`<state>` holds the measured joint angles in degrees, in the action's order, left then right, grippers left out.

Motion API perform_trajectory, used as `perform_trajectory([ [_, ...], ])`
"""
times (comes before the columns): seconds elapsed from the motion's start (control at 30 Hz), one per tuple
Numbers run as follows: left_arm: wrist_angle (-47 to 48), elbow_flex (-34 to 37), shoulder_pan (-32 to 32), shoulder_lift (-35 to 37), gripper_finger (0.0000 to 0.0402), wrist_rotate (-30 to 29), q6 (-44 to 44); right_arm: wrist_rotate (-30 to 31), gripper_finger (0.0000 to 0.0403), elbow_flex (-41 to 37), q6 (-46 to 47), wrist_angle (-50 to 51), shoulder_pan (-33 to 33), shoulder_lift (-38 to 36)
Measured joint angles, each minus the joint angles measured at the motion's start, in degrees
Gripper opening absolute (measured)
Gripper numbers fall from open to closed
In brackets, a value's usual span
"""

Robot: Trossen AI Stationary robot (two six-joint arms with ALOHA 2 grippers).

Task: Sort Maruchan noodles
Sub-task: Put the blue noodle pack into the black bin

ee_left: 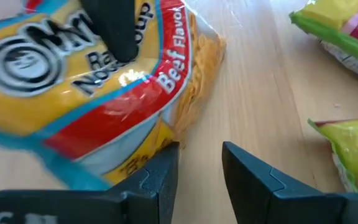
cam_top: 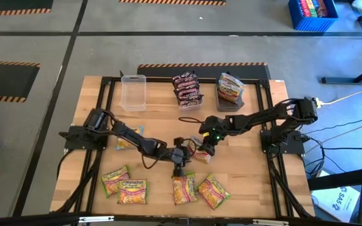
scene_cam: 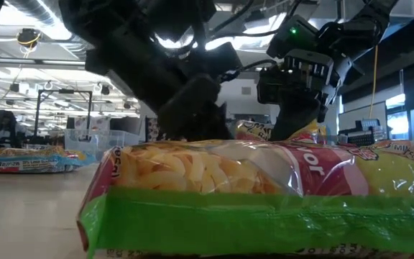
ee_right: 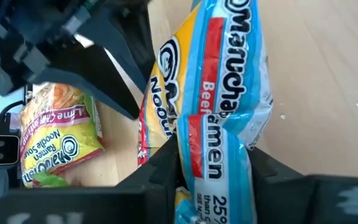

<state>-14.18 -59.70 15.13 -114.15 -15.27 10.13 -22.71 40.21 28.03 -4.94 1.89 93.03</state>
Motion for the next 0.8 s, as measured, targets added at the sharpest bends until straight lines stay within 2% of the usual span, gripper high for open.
perform_trajectory([
  [0.17, 5.5, 0.0, 0.7, 3.4, 0.0119, -0.7, 0.1, -0.4, 0.0085, 0.0, -1.5, -0.4, -0.1, -0.4],
  [0.37, 8.7, 0.0, 1.7, 6.8, 0.0119, -0.7, 0.2, 0.8, 0.0061, 0.0, -2.3, -1.1, -0.1, -0.9],
  [0.57, 8.8, 0.0, 1.9, 7.9, 0.0119, -0.7, 0.2, 1.1, 0.0036, 0.0, -3.1, -1.3, -0.1, -0.9],
  [0.8, 8.9, 0.0, 1.9, 7.9, 0.0119, -0.6, 0.2, 1.1, 0.0032, 0.0, -4.3, -1.3, 0.0, -1.0],
])
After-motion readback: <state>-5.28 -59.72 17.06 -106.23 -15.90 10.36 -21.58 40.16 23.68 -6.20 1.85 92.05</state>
